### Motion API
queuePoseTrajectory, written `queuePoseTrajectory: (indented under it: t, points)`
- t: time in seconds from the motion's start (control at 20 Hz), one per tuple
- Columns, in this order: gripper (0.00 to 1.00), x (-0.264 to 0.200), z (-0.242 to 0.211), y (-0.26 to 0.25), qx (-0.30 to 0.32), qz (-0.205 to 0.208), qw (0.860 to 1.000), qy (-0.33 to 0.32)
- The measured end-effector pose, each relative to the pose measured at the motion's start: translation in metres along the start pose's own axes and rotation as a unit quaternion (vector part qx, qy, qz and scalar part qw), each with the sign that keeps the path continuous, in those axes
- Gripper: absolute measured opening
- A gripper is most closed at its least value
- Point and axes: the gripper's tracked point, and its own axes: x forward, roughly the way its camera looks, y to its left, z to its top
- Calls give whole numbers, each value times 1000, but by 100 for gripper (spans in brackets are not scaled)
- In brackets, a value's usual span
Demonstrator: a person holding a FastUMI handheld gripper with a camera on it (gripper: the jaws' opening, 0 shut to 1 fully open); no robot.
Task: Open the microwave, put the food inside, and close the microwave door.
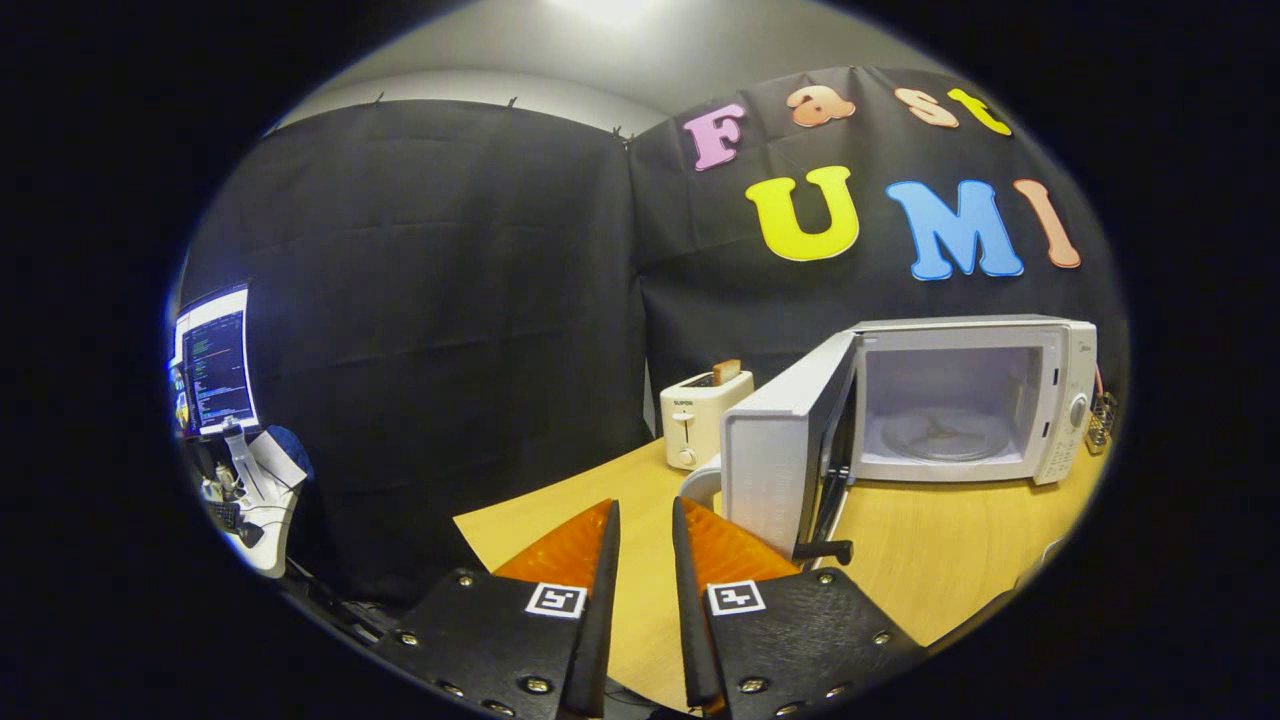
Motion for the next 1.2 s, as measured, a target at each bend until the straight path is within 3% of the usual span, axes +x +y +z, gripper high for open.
queuePoseTrajectory:
  t: [0.35,0.6,0.85,0.9,1.0,1.2]
  points:
    - [30,27,9,31,7,50,999,-6]
    - [31,-12,50,36,24,72,996,-47]
    - [48,-69,86,-41,21,1,997,-80]
    - [64,-82,91,-61,13,-21,996,-85]
    - [84,-108,100,-105,6,-70,993,-98]
    - [93,-166,101,-189,19,-166,979,-112]
